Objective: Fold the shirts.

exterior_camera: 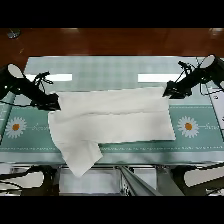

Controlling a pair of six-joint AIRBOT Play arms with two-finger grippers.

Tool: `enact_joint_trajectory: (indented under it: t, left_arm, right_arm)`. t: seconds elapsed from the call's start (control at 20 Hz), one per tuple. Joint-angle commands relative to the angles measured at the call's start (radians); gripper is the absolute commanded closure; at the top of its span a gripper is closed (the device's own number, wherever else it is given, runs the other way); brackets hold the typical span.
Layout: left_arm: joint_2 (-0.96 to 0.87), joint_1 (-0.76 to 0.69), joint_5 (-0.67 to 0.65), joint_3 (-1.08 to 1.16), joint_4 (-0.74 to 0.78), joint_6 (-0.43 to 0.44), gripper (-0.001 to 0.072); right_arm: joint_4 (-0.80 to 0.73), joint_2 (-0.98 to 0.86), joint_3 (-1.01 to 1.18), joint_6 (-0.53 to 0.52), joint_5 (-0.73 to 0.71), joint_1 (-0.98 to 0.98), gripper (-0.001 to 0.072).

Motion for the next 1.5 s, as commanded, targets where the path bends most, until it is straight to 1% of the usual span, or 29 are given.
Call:
enact_joint_trajectory:
  t: [0.0,0.1,0.2,0.25,0.35,0.4,0.45,0.5,0.6,0.65,0.75,0.85,0.95,1.05,1.15,1.25,1.35,1.45]
  left_arm:
    - [0.001,0.002,-0.029,0.000,0.000,-0.036,0.0004]
    - [0.016,0.010,-0.049,-0.003,0.008,-0.037,0.0005]
    - [0.052,0.030,-0.074,-0.034,0.008,-0.037,0.0005]
    - [0.079,0.042,-0.081,-0.069,0.010,-0.036,0.0005]
    - [0.155,0.078,-0.074,-0.189,0.045,-0.047,0.0005]
    - [0.196,0.103,-0.066,-0.266,0.080,-0.073,0.0005]
    - [0.229,0.129,-0.047,-0.333,0.109,-0.094,0.0005]
    - [0.259,0.156,-0.016,-0.392,0.132,-0.134,0.0005]
    - [0.307,0.187,0.029,-0.474,0.121,-0.200,0.0005]
    - [0.319,0.187,0.026,-0.505,0.119,-0.213,0.0005]
    - [0.322,0.171,0.007,-0.557,0.094,-0.209,0.0005]
    - [0.326,0.148,0.026,-0.600,0.031,-0.201,0.0005]
    - [0.330,0.123,0.045,-0.632,-0.006,-0.220,0.0005]
    - [0.338,0.097,0.048,-0.642,-0.043,-0.216,0.0005]
    - [0.362,0.053,0.068,-0.652,-0.061,-0.221,0.0005]
    - [0.392,0.008,0.121,-0.683,-0.074,-0.286,0.0005]
    - [0.425,-0.048,0.149,-0.723,-0.131,-0.292,0.0005]
    - [0.461,-0.108,0.154,-0.748,-0.127,-0.292,0.0005]
  right_arm:
    - [0.003,0.007,0.000,0.052,0.029,-0.006,0.0094]
    - [0.076,0.056,-0.001,0.019,0.082,-0.023,0.0094]
    - [0.039,0.134,-0.016,0.000,0.084,-0.023,0.0094]
    - [0.012,0.188,-0.050,-0.003,0.059,-0.023,0.0094]
    - [-0.005,0.309,-0.175,-0.003,-0.039,-0.023,0.0094]
    - [0.009,0.370,-0.253,-0.007,-0.091,-0.023,0.0093]
    - [0.043,0.431,-0.341,-0.016,-0.148,-0.022,0.0094]
    - [0.101,0.480,-0.416,-0.026,-0.212,-0.022,0.0094]
    - [0.221,0.536,-0.515,-0.050,-0.293,-0.022,0.0094]
    - [0.255,0.544,-0.532,-0.061,-0.296,-0.022,0.0094]
    - [0.283,0.544,-0.533,-0.079,-0.290,-0.022,0.0094]
    - [0.288,0.544,-0.533,-0.081,-0.297,-0.022,0.0094]
    - [0.288,0.544,-0.533,-0.076,-0.294,-0.022,0.0094]
    - [0.283,0.544,-0.533,-0.077,-0.288,-0.023,0.0094]
    - [0.285,0.544,-0.533,-0.069,-0.294,-0.023,0.0094]
    - [0.285,0.544,-0.533,-0.052,-0.304,-0.023,0.0094]
    - [0.283,0.544,-0.533,-0.047,-0.300,-0.023,0.0094]
    - [0.288,0.544,-0.531,-0.033,-0.307,-0.054,0.0094]
